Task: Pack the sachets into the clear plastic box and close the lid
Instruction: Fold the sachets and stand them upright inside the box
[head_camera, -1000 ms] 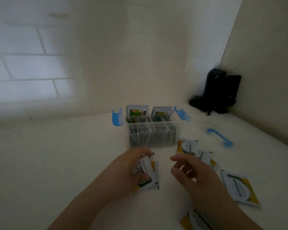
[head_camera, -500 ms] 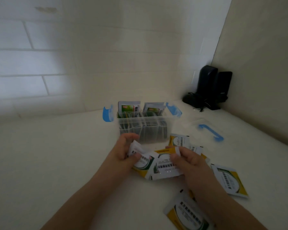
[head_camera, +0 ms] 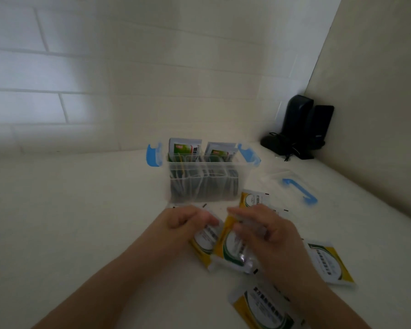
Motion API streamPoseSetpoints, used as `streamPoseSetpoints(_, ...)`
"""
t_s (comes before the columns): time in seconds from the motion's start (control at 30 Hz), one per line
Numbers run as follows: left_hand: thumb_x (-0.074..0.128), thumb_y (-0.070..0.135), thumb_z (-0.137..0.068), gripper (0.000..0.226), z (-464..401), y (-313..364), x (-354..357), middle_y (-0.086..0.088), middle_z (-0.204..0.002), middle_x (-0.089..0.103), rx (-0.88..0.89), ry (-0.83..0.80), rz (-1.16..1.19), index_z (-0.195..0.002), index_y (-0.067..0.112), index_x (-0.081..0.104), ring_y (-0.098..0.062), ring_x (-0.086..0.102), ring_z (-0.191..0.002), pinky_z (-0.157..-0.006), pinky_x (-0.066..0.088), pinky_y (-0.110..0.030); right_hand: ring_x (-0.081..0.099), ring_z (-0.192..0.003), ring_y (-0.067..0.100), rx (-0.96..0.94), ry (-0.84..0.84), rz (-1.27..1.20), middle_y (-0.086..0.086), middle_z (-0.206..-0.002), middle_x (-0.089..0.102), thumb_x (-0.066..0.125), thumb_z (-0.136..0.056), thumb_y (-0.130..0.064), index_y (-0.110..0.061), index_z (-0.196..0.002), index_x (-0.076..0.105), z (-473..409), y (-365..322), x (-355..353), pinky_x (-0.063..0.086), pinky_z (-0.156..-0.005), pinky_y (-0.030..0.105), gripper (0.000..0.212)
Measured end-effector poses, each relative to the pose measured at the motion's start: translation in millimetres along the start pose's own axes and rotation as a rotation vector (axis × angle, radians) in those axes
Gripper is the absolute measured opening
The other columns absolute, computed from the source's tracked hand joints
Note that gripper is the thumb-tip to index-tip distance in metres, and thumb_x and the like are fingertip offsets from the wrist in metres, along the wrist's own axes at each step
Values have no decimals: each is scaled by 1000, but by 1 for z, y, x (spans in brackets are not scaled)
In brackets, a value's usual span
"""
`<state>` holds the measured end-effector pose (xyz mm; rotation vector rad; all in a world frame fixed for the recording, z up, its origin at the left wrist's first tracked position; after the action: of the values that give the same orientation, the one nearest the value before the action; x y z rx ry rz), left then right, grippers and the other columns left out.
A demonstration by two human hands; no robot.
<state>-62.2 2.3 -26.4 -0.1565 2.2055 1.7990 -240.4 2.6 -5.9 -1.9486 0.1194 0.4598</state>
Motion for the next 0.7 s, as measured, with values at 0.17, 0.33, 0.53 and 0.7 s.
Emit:
streamPoseSetpoints(0.17,61,56,-65,23,2,3,6,11,-85,71,53,-90,-133,-79,38,67,-2,65,-76,-72,53,-21,60,-85,1,-33,-21,174,-14,-94,61,68,-79,-25,-53,-99,52,1,5,18,53,-74,19,38)
streamPoseSetpoints(0.33,64,17,-81,7,-3,-2,-8,3,-81,72,42,120,-28,-78,23,63,-6,67,-70,-68,56,-23,63,-82,0,127,4,36,-15,-94,62,71,-66,-45,-51,-103,48,1,13,12,55,-68,16,45)
streamPoseSetpoints(0.53,63,8,-81,37,1,-2,1,6,-103,61,93,-91,-30,-98,38,48,-6,64,-93,-78,56,-23,63,-69,7,139,44,96,-1,-74,67,74,-73,-18,-34,-85,57,0,20,10,53,-61,15,27)
streamPoseSetpoints(0.7,62,4,-79,54,2,-5,2,-2,-115,59,49,-137,72,-109,45,44,-17,64,-101,-82,57,-37,60,-79,-7,212,-5,47,-13,-93,62,69,-76,-25,-43,-99,51,-2,22,14,51,-63,10,34)
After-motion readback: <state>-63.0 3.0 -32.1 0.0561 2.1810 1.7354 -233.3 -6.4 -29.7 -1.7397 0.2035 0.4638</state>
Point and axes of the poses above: each hand's wrist, its own z-axis away from the middle knuckle, its own x-axis out of the palm, y = z × x, the point moved 2 cm from there along -z, towards the middle knuckle
